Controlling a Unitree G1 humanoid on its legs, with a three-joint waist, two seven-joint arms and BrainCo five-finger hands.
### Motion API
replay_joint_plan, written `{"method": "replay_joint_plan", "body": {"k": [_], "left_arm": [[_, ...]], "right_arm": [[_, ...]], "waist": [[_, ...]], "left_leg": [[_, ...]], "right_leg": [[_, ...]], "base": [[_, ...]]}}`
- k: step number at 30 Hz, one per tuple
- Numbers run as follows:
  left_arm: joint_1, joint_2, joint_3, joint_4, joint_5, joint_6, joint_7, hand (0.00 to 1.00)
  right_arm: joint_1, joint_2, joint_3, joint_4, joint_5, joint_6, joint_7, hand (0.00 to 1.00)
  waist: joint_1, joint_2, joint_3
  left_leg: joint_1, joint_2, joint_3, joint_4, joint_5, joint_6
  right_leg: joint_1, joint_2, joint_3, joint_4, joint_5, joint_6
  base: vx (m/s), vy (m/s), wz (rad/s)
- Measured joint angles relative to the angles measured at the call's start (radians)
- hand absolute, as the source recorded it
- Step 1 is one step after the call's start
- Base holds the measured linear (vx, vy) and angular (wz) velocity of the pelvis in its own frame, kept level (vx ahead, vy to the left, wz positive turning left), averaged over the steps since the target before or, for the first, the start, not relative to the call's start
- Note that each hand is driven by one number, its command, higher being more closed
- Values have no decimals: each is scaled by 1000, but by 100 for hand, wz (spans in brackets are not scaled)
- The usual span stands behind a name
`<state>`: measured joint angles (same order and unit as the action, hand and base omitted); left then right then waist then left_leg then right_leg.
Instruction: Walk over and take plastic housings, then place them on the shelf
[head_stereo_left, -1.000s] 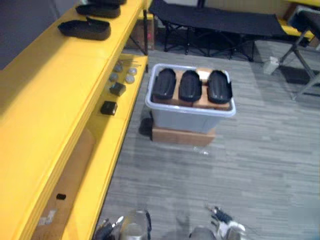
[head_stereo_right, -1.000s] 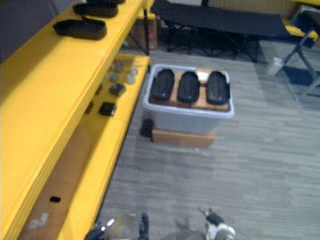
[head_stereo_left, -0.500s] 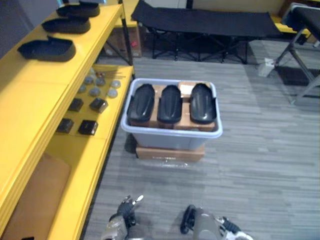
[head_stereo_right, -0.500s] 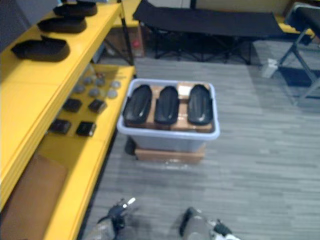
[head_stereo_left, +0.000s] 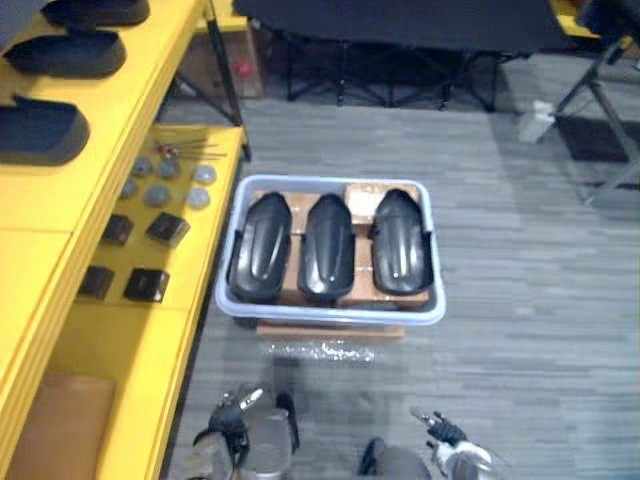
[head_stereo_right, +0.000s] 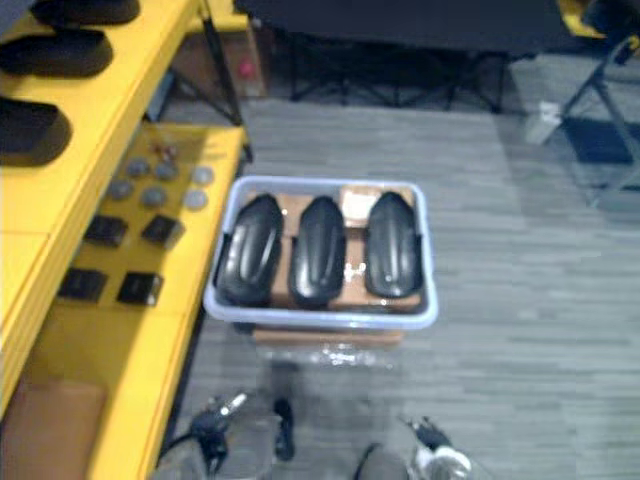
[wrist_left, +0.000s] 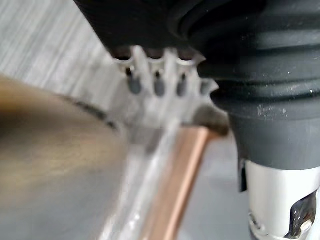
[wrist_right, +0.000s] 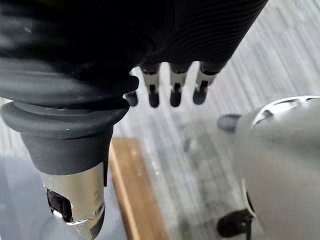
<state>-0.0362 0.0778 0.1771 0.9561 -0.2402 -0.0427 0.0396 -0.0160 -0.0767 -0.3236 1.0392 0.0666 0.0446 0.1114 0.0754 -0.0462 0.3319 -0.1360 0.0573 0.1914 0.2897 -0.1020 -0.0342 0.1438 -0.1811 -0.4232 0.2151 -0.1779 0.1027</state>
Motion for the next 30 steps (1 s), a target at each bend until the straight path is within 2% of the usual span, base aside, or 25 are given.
{"method": "replay_joint_plan", "body": {"k": [3,5,6,7,8,9,11,12,13,14,15,16,18,20,22,23,25,26,29,30], "left_arm": [[4,10,-26,-24,-27,-14,21,0],[15,39,-69,-34,-26,-16,31,0],[17,42,-75,-34,-26,-15,34,0],[23,42,-84,-33,-25,-13,38,0],[30,41,-94,-33,-25,-11,40,0],[39,39,-111,-33,-27,-9,43,0],[39,43,-113,-29,-25,-6,50,0],[39,42,-113,-26,-23,-2,60,0],[39,43,-113,-26,-18,-3,62,0],[38,48,-111,-27,-15,-6,65,0],[36,51,-110,-28,-15,-7,65,0],[34,52,-109,-28,-11,-8,65,0],[23,46,-100,-29,46,-7,66,0],[20,45,-100,-29,62,-5,67,0],[16,45,-101,-27,61,1,65,0],[15,45,-101,-28,61,4,63,0],[15,45,-100,-33,61,11,62,0],[15,45,-97,-34,61,19,59,0],[24,40,-72,-32,86,42,36,0],[30,43,-71,-32,98,45,34,0]], "right_arm": [[-1,0,26,7,-6,-14,9,0],[-12,0,74,24,-26,-69,45,0],[-15,-1,93,24,-43,-89,55,0],[-22,-5,141,20,-92,-139,76,0],[-27,-7,215,8,-129,-185,89,0],[-31,-24,373,-38,-178,-251,114,0],[-49,-30,543,-101,-238,-321,152,0],[-83,-32,720,-185,-290,-389,187,0],[-100,-28,794,-224,-299,-403,206,0],[-148,-13,932,-295,-308,-425,241,0],[-178,-9,995,-323,-310,-434,259,0],[-228,9,1070,-361,-310,-439,276,0],[-343,32,1219,-480,-265,-436,323,0],[-389,39,1285,-559,-212,-430,351,0],[-412,34,1293,-609,-136,-403,367,0],[-438,24,1283,-629,-95,-379,363,0],[-499,5,1235,-653,-43,-364,344,0],[-543,4,1169,-665,-8,-342,315,0],[-647,9,974,-679,40,-283,153,0],[-662,10,943,-680,40,-273,125,0]], "waist": [[3,-11,1],[8,-33,-6],[8,-34,-7],[9,-36,-7],[10,-37,-8],[20,-38,-8],[28,-43,-12],[36,-45,-13],[42,-51,-19],[63,-71,-33],[77,-78,-38],[87,-86,-43],[104,-85,-46],[110,-84,-48],[112,-84,-48],[113,-82,-49],[130,-79,-50],[136,-74,-50],[137,-49,-53],[137,-45,-53]], "left_leg": [[19,-2,-38,-31,16,-8],[32,0,-50,-78,46,-12],[33,2,-53,-86,54,-13],[35,3,-69,-103,73,-13],[39,3,-76,-119,87,-13],[51,8,-77,-138,103,-11],[57,12,-87,-147,117,-12],[67,18,-101,-148,118,-14],[67,18,-101,-148,122,-18],[65,15,-101,-149,130,-18],[64,13,-102,-149,133,-21],[65,12,-104,-149,133,-21],[64,8,-144,-149,132,-21],[64,-1,-170,-150,132,-20],[62,-13,-222,-150,132,-20],[60,-24,-252,-154,132,-20],[60,-32,-268,-167,132,-20],[62,-36,-280,-174,132,-20],[69,-47,-292,-179,126,-16],[72,-50,-290,-178,126,-16]], "right_leg": [[26,11,-27,3,6,1],[30,20,-43,1,15,-4],[30,26,-43,-2,22,-11],[30,33,-43,-3,37,-9],[32,38,-43,-4,47,-11],[37,46,-43,-4,64,-9],[46,52,-45,-4,74,-12],[63,61,-45,-7,85,-12],[67,62,-46,-12,86,-12],[72,63,-47,-31,86,-12],[76,64,-47,-41,86,-12],[88,68,-51,-61,87,-12],[115,84,-99,-97,111,-20],[137,94,-124,-108,128,-19],[153,94,-157,-107,131,-20],[164,93,-176,-106,131,-20],[169,95,-180,-106,130,-21],[171,96,-180,-106,127,-24],[180,93,-178,-104,108,-49],[183,93,-176,-104,101,-56]], "base": [[96,-87,44],[65,-92,30],[49,-95,23],[46,-81,23],[55,-82,24],[45,-68,17],[34,-59,21],[29,-57,27],[37,-73,21],[24,-59,6],[35,-86,2],[24,-88,16],[8,-81,32],[5,-22,49],[3,-21,72],[10,-16,68],[4,10,47],[-41,22,28],[-69,19,13],[-123,26,-9]]}}
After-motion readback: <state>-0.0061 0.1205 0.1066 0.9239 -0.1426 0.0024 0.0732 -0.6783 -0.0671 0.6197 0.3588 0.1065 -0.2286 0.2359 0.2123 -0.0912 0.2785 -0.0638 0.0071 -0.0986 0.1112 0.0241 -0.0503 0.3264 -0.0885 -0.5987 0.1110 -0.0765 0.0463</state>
